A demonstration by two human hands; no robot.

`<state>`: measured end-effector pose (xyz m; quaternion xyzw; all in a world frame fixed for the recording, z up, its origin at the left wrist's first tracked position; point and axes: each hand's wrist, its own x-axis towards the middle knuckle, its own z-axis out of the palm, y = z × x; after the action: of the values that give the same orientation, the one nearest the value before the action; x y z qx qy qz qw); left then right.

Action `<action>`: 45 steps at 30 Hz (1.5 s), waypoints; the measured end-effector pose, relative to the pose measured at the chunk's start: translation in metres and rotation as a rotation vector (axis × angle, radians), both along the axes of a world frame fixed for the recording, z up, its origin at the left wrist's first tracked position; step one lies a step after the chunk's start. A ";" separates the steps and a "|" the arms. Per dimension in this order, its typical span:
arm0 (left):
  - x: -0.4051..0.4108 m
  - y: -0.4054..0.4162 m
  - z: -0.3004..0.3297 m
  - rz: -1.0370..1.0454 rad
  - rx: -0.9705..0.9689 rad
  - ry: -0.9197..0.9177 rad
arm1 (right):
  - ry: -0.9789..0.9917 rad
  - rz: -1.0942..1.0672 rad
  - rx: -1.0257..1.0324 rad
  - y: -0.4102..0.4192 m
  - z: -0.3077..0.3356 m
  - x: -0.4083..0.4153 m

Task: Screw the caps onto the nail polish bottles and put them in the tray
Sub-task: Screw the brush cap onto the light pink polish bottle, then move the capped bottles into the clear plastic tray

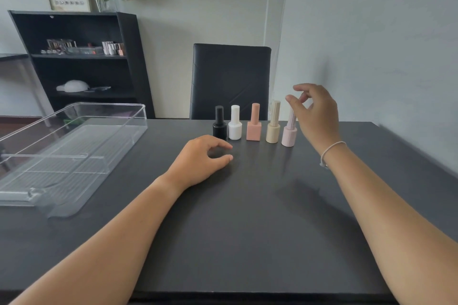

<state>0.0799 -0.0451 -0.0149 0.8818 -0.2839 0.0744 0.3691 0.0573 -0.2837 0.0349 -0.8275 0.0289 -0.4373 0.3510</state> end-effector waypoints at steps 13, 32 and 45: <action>0.036 -0.013 0.034 0.220 -0.268 -0.145 | 0.173 0.226 -0.179 0.062 -0.007 0.021; 0.064 -0.029 0.023 0.213 -0.358 -0.116 | 0.268 0.091 -0.292 0.081 -0.017 0.051; 0.072 0.008 0.051 0.278 -0.389 -0.161 | 0.255 0.134 -0.178 0.109 -0.014 0.054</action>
<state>0.1516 -0.0372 0.0359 0.8159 -0.1688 0.2477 0.4945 0.1113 -0.1745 0.0214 -0.9042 -0.0207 -0.3052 0.2981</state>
